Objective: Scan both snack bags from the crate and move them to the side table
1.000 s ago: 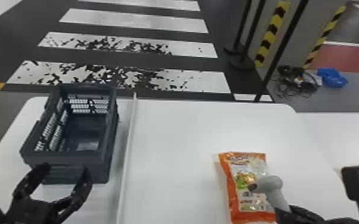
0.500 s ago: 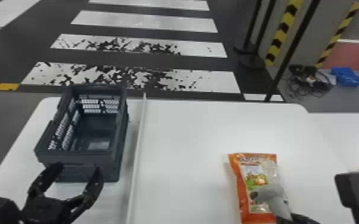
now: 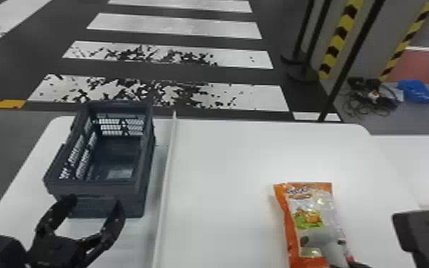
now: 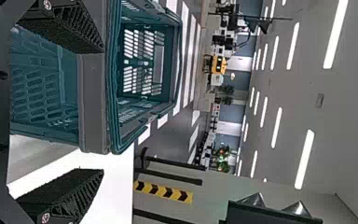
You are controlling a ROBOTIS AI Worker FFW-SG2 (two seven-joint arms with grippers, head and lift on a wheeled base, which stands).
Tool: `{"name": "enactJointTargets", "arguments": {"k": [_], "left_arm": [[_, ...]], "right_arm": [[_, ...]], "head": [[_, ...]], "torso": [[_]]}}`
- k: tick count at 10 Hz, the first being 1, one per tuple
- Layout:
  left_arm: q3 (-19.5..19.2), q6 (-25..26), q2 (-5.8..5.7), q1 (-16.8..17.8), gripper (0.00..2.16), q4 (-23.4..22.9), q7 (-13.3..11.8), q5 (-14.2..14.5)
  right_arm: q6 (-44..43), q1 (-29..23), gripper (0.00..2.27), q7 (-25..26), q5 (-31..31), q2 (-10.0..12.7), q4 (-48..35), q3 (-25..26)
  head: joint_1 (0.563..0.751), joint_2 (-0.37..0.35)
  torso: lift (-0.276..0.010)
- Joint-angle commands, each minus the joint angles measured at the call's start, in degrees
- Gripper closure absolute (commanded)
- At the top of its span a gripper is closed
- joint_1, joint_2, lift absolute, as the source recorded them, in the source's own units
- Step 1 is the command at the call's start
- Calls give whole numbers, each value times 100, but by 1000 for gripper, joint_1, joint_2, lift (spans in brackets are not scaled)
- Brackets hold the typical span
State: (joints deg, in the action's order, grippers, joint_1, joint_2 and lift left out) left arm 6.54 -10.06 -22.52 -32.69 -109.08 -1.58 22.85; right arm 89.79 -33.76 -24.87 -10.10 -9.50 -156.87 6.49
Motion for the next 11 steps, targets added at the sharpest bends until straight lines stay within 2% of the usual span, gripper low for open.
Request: {"name": "enactJointTargets", "arguments": {"k": [1, 9, 11], "left_arm": [[5, 0, 11, 0, 83, 0, 0, 0], [23, 0, 11, 9, 83, 0, 0, 0], [23, 0, 2, 9, 83, -8, -9, 0]], "right_arm": [[30, 18, 2250, 0, 0, 1, -1, -7], [30, 229, 2250, 88, -27, -8, -45, 72], [-914, 273, 2250, 88, 316, -113, 333, 555]], "head": [[695, -83], [695, -88], [695, -100]], "torso": [[-99], [-99], [-99]]}}
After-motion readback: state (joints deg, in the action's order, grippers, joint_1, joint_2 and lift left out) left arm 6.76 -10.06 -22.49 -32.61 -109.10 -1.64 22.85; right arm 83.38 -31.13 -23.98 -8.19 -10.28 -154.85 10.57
